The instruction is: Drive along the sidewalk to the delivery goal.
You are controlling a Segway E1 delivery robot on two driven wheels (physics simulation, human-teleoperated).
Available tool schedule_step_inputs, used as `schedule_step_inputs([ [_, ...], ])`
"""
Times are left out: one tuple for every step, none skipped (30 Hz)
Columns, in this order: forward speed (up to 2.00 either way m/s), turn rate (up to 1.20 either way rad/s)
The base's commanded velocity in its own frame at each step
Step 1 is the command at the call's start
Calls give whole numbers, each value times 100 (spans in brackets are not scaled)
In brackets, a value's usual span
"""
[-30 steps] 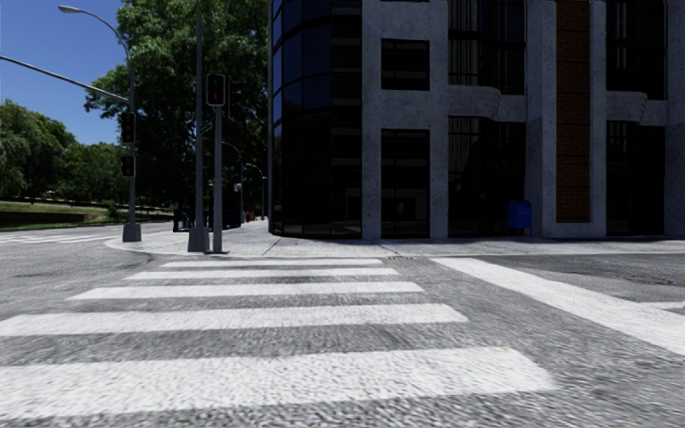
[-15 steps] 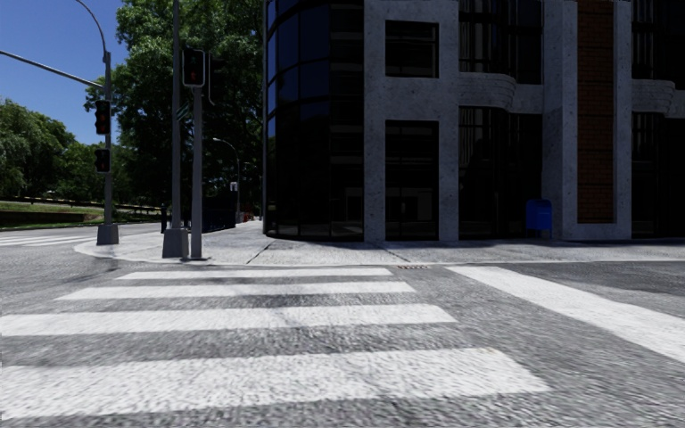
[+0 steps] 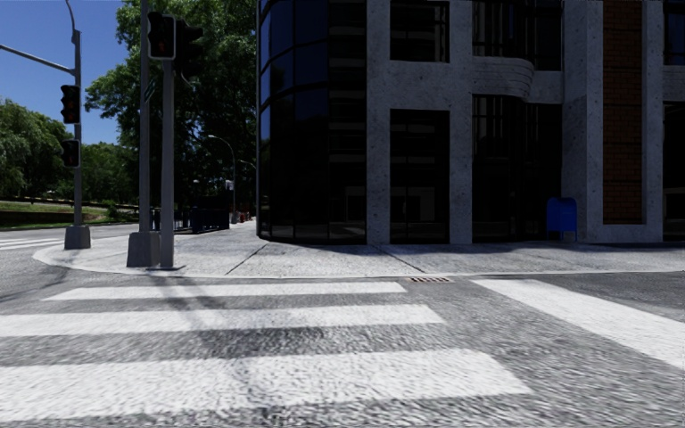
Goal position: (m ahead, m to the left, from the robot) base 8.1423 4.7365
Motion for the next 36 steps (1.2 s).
schedule_step_inputs([
  [200,0],
  [200,0],
  [200,0],
  [200,0],
  [200,0],
  [200,0],
  [200,0],
  [200,0],
  [200,0],
  [200,0],
  [200,0],
  [200,0],
  [200,0],
  [200,0],
  [200,0],
  [200,0],
  [200,0],
  [200,0],
  [200,0],
  [200,0],
  [200,0],
  [200,0],
  [200,0],
  [200,0],
  [200,0],
  [200,0],
  [200,0],
  [200,0],
  [200,0],
  [200,0],
  [200,0],
  [200,0],
  [200,0],
  [200,0],
  [200,0],
  [200,0],
])
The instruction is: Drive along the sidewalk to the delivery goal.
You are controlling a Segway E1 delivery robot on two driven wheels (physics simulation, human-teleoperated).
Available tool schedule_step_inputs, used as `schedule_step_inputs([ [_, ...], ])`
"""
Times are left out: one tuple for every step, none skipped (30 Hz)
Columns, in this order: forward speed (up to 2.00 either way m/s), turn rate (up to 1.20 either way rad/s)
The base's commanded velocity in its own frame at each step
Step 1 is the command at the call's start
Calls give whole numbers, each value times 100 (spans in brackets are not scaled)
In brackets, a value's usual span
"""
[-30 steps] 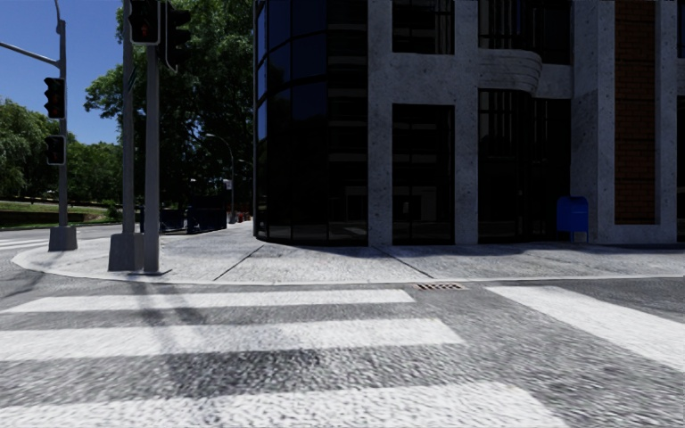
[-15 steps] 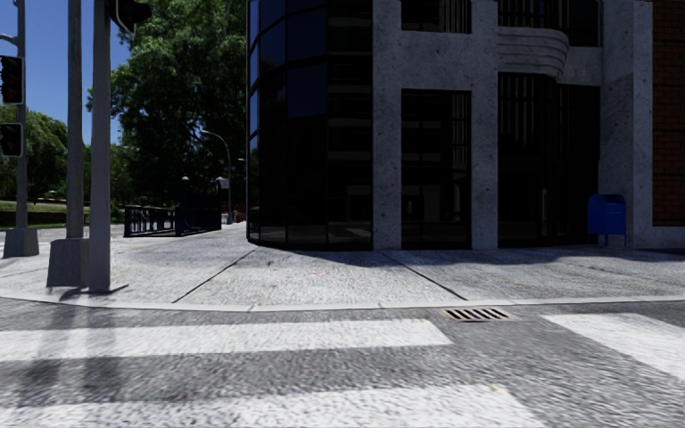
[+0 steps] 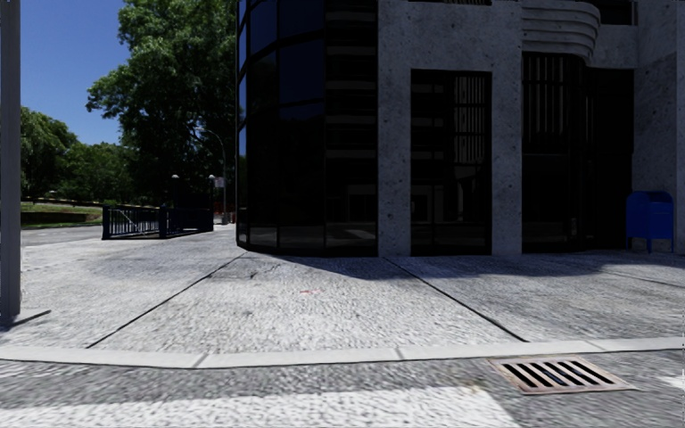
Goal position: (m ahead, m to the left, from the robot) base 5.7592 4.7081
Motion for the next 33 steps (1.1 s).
schedule_step_inputs([
  [200,0],
  [200,0],
  [187,0],
  [144,0],
  [144,0],
  [68,0],
  [1,0],
  [3,0],
  [3,0],
  [20,0],
  [29,0],
  [29,0],
  [33,0],
  [32,0],
  [32,0],
  [32,0],
  [19,0],
  [13,0],
  [13,0],
  [13,0],
  [13,0],
  [13,6],
  [13,6],
  [13,24],
  [12,35],
  [12,35],
  [12,38],
  [12,38],
  [12,38],
  [12,38],
  [12,38],
  [18,38],
  [21,38],
])
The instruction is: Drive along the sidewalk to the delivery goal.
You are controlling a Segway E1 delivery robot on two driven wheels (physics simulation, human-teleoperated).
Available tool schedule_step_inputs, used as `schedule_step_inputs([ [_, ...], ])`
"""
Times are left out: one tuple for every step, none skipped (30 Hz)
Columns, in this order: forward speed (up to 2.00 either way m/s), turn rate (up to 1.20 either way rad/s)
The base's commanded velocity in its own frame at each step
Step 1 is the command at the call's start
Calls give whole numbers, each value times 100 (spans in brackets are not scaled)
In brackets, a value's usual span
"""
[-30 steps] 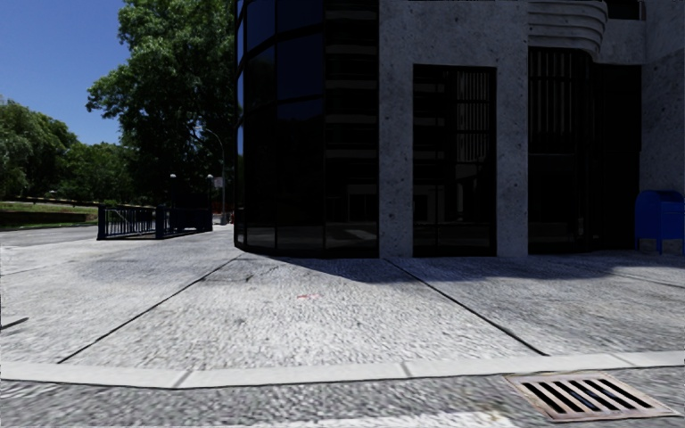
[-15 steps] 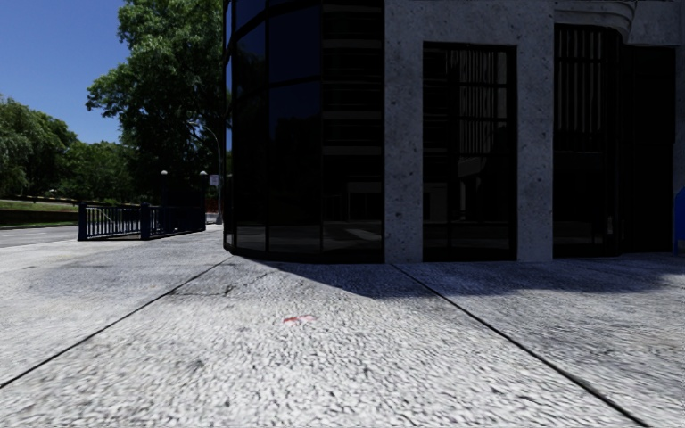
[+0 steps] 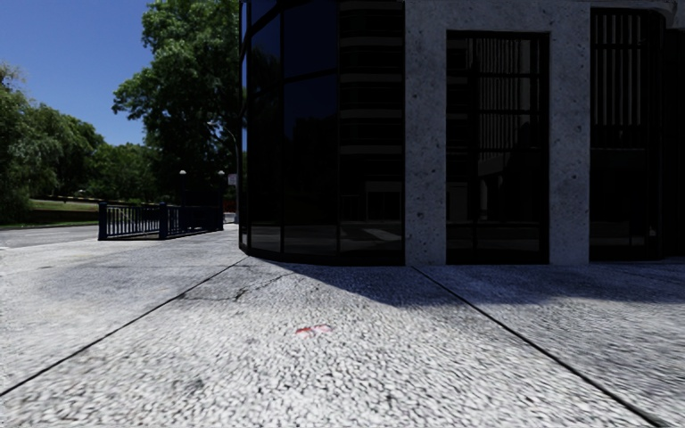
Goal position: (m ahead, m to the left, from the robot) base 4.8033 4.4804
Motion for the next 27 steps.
schedule_step_inputs([
  [21,38],
  [23,38],
  [25,38],
  [25,38],
  [25,38],
  [26,38],
  [26,38],
  [27,38],
  [28,38],
  [30,39],
  [30,39],
  [31,39],
  [32,39],
  [32,39],
  [32,39],
  [32,39],
  [35,39],
  [35,39],
  [39,39],
  [43,39],
  [46,39],
  [50,39],
  [54,39],
  [56,39],
  [56,39],
  [59,39],
  [64,39],
])
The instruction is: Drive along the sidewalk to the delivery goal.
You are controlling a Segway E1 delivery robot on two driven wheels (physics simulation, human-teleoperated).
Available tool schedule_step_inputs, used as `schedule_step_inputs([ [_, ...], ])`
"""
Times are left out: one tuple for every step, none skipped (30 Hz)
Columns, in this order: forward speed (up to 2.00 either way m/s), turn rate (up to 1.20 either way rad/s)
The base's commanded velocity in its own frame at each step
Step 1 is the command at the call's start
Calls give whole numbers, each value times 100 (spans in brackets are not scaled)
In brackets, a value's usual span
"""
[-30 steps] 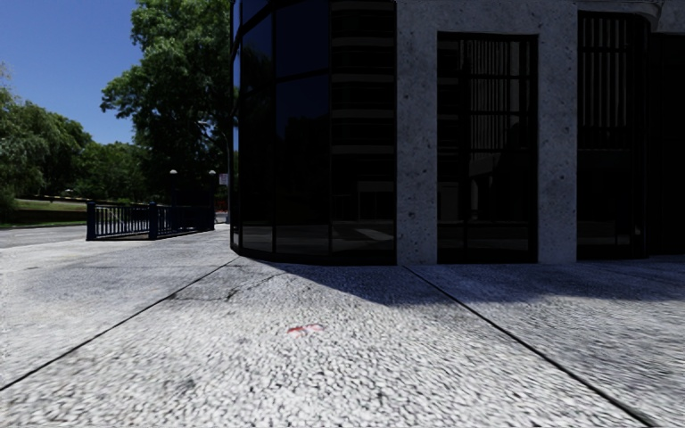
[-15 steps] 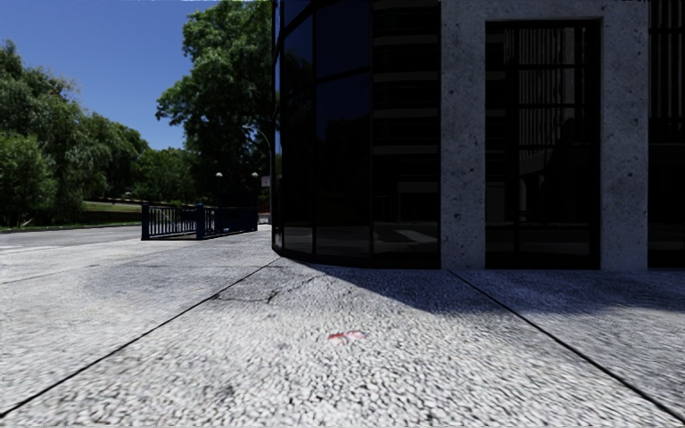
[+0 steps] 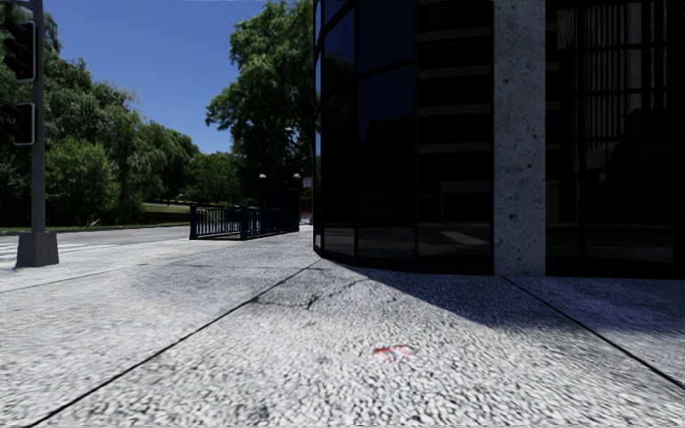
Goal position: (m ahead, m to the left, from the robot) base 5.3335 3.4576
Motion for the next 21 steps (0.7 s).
schedule_step_inputs([
  [64,39],
  [69,39],
  [70,39],
  [70,39],
  [70,39],
  [70,39],
  [70,39],
  [70,39],
  [71,39],
  [71,39],
  [71,39],
  [72,39],
  [73,39],
  [73,39],
  [73,39],
  [73,39],
  [73,39],
  [73,39],
  [73,39],
  [73,40],
  [73,41],
])
